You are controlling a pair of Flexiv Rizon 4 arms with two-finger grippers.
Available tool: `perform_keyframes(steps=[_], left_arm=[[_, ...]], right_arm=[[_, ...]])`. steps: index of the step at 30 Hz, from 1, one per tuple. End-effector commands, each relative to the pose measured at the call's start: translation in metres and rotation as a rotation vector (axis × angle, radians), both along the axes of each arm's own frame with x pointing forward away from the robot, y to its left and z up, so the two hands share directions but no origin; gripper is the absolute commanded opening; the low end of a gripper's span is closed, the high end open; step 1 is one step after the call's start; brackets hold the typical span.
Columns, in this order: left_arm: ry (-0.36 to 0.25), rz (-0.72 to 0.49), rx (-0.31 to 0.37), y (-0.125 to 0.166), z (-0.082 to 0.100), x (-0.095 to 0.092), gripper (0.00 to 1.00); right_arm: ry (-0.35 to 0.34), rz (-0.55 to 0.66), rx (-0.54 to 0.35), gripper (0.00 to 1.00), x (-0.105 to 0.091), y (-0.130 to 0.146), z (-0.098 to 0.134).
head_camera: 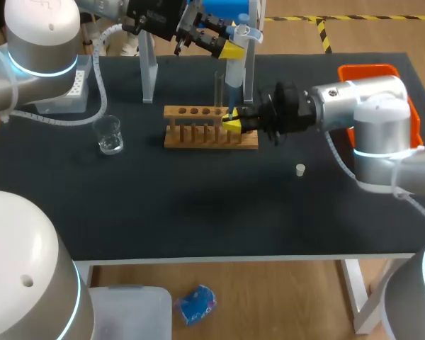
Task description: Invert the test tube, pick up the pipette, mount the tip to pipette, aspirate from beaker and dispense into the tube, eject the tip, return the pipette, and cap with the stopper.
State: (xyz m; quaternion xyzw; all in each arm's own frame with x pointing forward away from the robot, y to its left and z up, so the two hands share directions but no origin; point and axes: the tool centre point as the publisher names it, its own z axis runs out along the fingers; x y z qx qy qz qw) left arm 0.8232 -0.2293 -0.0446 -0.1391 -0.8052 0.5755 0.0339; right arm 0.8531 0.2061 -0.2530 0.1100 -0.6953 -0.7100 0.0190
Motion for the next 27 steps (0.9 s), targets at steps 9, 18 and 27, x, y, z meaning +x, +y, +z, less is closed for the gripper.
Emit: perform_keyframes(steps=[9,18,27], left_arm=[[0.001,-0.002,0.002,0.0012,-0.0013,-0.0002,0.00],[0.001,-0.002,0.002,0.0012,-0.0013,-0.0002,0.00],[0.001,-0.002,0.002,0.0012,-0.0013,-0.0002,0.00]], right_arm=[[-0.014,-0.028,0.014,0.00,0.0001,-0.0003,-0.0011],[-0.039,-0.028,0.002,0.00,0.0003,0.0000,-0.0002],[-0.050,-0.032,0.007,0.00,0.0007,-0.0008,0.0031]])
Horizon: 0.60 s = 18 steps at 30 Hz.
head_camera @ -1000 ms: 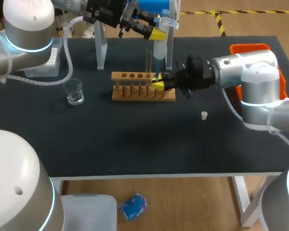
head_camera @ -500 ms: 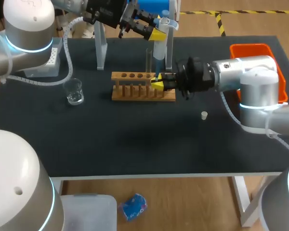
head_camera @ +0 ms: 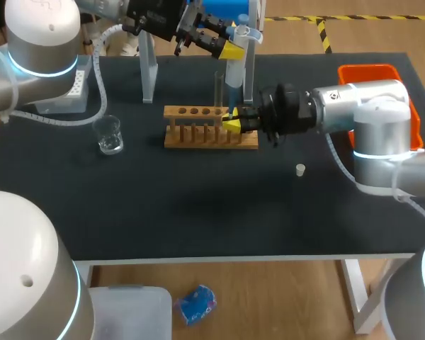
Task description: Invert the test tube, pick up the pipette, mount the tip to pipette, aspirate from beaker and dispense into the tube, eject the tip, return the pipette, and cap with the stopper.
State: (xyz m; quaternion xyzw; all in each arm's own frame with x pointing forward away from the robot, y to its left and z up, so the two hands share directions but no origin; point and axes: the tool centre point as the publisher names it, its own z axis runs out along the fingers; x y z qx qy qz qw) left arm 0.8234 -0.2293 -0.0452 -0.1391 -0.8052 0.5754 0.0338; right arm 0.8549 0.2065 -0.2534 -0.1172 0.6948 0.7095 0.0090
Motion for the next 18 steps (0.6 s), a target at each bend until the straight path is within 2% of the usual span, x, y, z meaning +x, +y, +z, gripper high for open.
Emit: perform_keyframes(steps=[1,18], left_arm=[[0.001,-0.002,0.002,0.001,-0.001,0.000,0.00],[0.001,-0.002,0.002,0.001,-0.001,0.000,0.00]], right_arm=[[0.000,-0.002,0.003,0.00,-0.001,-0.001,0.005],[-0.024,0.013,0.025,0.00,-0.002,-0.006,0.027]])
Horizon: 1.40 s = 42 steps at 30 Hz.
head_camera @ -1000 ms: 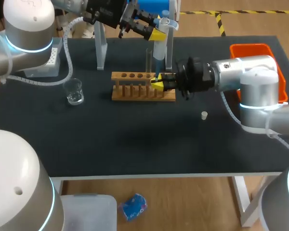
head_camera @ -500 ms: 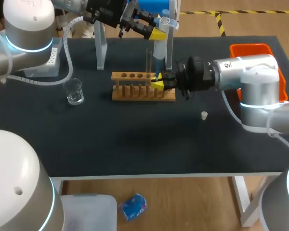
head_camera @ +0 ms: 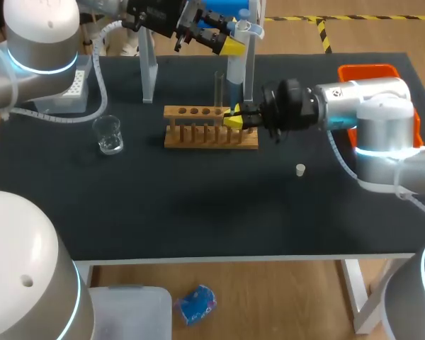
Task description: Invert the test tube, pick up the pipette, mount the tip to pipette, aspirate from beaker and dispense into the tube, eject the tip, return the pipette, and cap with the stopper.
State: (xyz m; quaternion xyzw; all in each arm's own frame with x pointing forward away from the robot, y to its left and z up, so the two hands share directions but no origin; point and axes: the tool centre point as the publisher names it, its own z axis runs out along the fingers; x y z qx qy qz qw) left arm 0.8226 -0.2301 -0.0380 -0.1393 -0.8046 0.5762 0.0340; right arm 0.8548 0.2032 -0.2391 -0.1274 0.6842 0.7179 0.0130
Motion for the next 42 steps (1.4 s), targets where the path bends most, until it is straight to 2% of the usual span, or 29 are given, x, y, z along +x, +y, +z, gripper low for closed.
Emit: perform_keyframes(steps=[1,4,5,6,15,18,23,29,31,36,42], left_arm=[[0.001,-0.001,0.004,0.002,-0.008,0.000,0.00],[0.001,-0.001,0.004,0.002,-0.008,0.000,0.00],[0.001,-0.001,0.004,0.002,-0.008,0.000,0.00],[0.001,-0.001,0.004,0.002,-0.008,0.000,0.00],[0.001,-0.001,0.004,0.002,-0.008,0.000,0.00],[0.001,-0.001,0.004,0.002,-0.008,0.000,0.00],[0.001,-0.001,0.004,0.002,-0.008,0.000,0.00],[0.001,-0.001,0.004,0.002,-0.008,0.000,0.00],[0.001,-0.001,0.004,0.002,-0.008,0.000,0.00],[0.001,-0.001,0.004,0.002,-0.008,0.000,0.00],[0.001,-0.001,0.004,0.002,-0.008,0.000,0.00]], right_arm=[[-0.007,0.002,-0.002,0.00,-0.002,-0.003,0.015],[-0.010,0.004,-0.004,0.01,-0.003,-0.004,0.020],[-0.013,0.003,-0.003,0.44,-0.004,-0.005,0.022],[-0.014,0.002,-0.003,1.00,-0.004,-0.005,0.024],[-0.019,0.000,0.014,1.00,-0.007,-0.009,0.031],[-0.017,0.001,-0.005,1.00,-0.008,-0.012,0.029],[-0.030,-0.022,-0.084,1.00,-0.011,-0.026,0.011],[-0.039,-0.090,-0.244,1.00,-0.009,-0.048,-0.026],[-0.006,-0.089,-0.253,1.00,-0.010,-0.053,-0.035],[0.028,-0.099,-0.282,1.00,-0.012,-0.061,-0.052],[0.055,-0.103,-0.278,1.00,-0.012,-0.062,-0.055]])
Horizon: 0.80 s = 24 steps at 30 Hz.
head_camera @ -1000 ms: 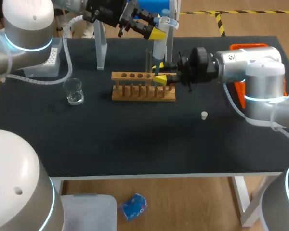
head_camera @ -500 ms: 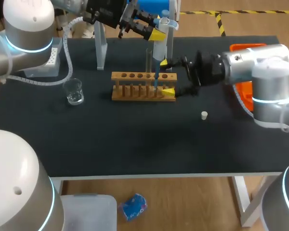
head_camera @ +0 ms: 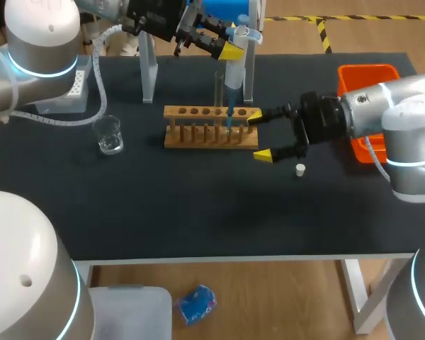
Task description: Invert the test tube, pick up the pipette, mount the tip to pipette, aspirate from beaker and dispense into the tube, eject the tip, return the pipette, and cap with the stopper.
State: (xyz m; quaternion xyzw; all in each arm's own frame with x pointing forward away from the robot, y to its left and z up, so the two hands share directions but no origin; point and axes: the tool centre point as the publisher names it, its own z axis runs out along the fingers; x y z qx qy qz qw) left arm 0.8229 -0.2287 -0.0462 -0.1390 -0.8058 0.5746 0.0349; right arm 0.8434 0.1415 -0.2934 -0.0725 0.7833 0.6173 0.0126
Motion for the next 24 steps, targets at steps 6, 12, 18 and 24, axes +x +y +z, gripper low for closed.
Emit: perform_keyframes(steps=[6,12,18,24], left_arm=[[-0.001,-0.001,0.000,0.001,0.000,0.000,0.00],[-0.001,-0.001,0.000,0.001,0.000,0.000,0.00],[0.041,0.143,-0.037,0.049,-0.013,0.024,0.00],[0.007,0.210,-0.038,0.105,-0.006,0.036,0.00]], right_arm=[[-0.002,0.000,0.002,1.00,-0.001,-0.001,-0.001],[-0.002,0.000,0.002,1.00,-0.001,-0.001,-0.001],[-0.002,0.000,0.002,1.00,-0.001,-0.001,-0.001],[-0.002,0.000,0.002,1.00,-0.001,-0.001,-0.001]])
